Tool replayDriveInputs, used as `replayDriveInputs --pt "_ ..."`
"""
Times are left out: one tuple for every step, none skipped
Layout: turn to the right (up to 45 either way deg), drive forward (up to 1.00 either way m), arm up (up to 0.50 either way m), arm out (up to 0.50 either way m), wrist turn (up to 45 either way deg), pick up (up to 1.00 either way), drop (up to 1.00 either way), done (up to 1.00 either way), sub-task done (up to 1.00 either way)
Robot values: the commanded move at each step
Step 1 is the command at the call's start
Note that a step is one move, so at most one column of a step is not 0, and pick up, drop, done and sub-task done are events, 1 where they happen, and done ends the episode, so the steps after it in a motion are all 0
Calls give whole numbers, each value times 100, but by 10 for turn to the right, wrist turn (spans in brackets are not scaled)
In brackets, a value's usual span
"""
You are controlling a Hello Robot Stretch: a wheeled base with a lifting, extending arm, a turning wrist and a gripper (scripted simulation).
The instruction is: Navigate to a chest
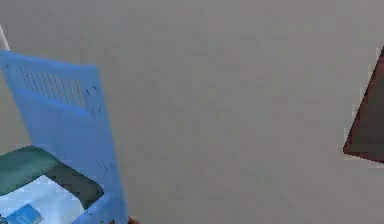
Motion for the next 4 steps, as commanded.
replayDriveInputs --pt "450 0 0 0 0 0 0 0 0" --pt "450 0 0 0 0 0 0 0 0" --pt "450 0 0 0 0 0 0 0 0" --pt "90 0 0 0 0 0 0 0 0"
